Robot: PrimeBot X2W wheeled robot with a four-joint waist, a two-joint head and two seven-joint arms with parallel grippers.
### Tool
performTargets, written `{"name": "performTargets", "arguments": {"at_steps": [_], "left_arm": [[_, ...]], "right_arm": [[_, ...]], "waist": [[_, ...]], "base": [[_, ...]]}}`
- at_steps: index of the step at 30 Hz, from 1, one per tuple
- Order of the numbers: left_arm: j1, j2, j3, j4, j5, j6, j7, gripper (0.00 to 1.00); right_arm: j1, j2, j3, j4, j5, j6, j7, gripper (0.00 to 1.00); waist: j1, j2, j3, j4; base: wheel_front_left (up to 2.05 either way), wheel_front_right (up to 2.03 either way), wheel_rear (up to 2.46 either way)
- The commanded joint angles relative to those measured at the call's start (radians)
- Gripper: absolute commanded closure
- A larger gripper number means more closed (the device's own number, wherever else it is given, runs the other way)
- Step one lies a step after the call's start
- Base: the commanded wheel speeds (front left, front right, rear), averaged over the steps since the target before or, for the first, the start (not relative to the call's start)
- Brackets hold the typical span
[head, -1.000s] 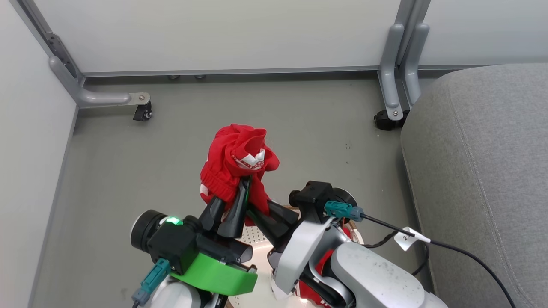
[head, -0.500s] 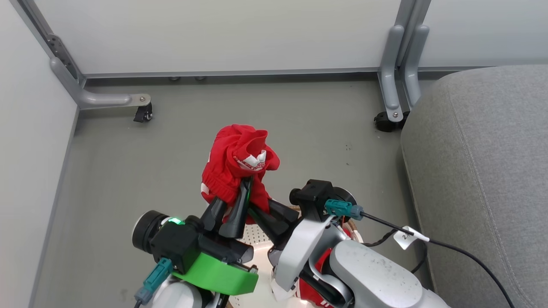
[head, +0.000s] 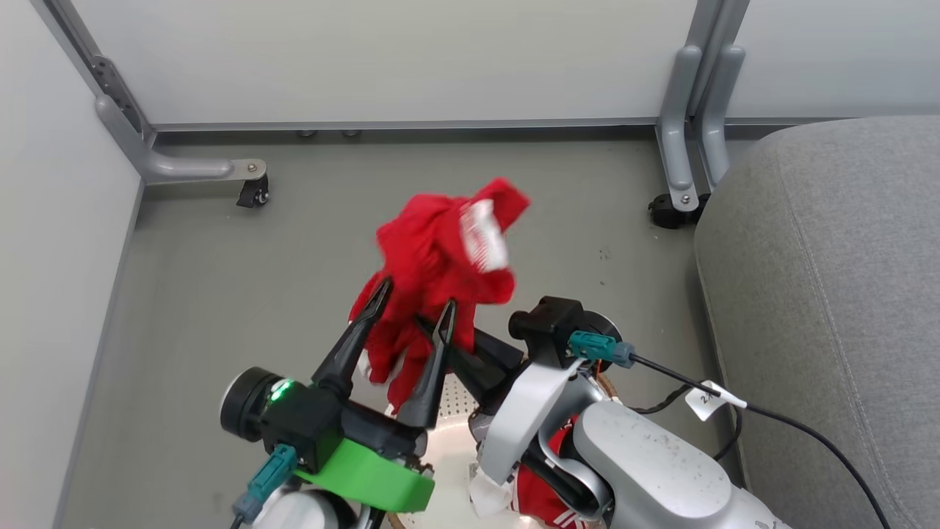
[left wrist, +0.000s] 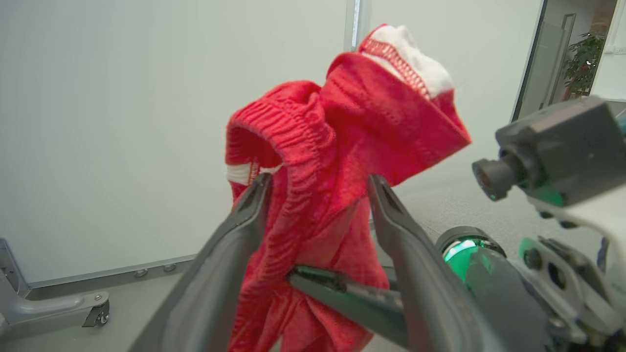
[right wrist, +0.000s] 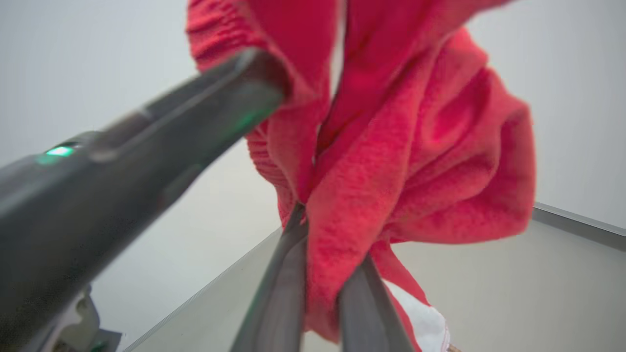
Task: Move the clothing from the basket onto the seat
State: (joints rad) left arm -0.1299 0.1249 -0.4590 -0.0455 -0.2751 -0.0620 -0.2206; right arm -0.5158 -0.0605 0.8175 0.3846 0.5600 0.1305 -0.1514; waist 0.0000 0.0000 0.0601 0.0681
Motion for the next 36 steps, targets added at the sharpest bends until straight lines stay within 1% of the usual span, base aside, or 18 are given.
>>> {"name": "performTargets", "arguments": {"at_steps": [1,10,13,22,29,33,36], "left_arm": [[0.023,0.021,0.000,-0.004,0.011,0.005,0.012,0.00],[0.105,0.103,-0.011,-0.026,0.015,0.000,0.075,0.00],[0.126,0.121,-0.017,-0.028,0.013,-0.003,0.094,0.00],[0.124,0.135,-0.035,-0.030,0.016,-0.008,0.103,0.00],[0.114,0.144,-0.040,-0.028,0.021,0.001,0.104,0.00],[0.098,0.150,-0.043,-0.031,0.026,0.001,0.107,0.00],[0.085,0.155,-0.047,-0.032,0.028,-0.004,0.109,0.00]], "right_arm": [[-0.010,-0.004,-0.007,0.004,-0.008,0.000,-0.008,1.00],[-0.002,-0.016,-0.049,0.027,-0.031,0.000,-0.011,1.00],[0.004,-0.018,-0.056,0.032,-0.038,0.000,-0.011,1.00],[0.016,-0.022,-0.071,0.036,-0.049,0.000,-0.005,1.00],[0.017,-0.025,-0.092,0.033,-0.061,0.000,-0.005,1.00],[0.016,-0.027,-0.111,0.030,-0.070,0.000,-0.012,1.00],[0.011,-0.030,-0.131,0.026,-0.078,0.000,-0.016,1.00]], "waist": [[0.0000,0.0000,0.002,0.004],[0.0000,0.0000,0.010,0.040],[0.0000,0.0000,0.012,0.047],[0.0000,0.0000,0.014,0.050],[0.0000,0.0000,0.031,0.016],[0.0000,0.0000,0.052,-0.028],[0.0000,0.0000,0.074,-0.074]], "base": [[0.00,0.00,0.00],[0.00,0.00,0.00],[0.00,0.00,0.00],[0.00,0.00,0.00],[0.00,0.00,0.00],[0.00,0.00,0.00],[0.00,0.00,0.00]]}}
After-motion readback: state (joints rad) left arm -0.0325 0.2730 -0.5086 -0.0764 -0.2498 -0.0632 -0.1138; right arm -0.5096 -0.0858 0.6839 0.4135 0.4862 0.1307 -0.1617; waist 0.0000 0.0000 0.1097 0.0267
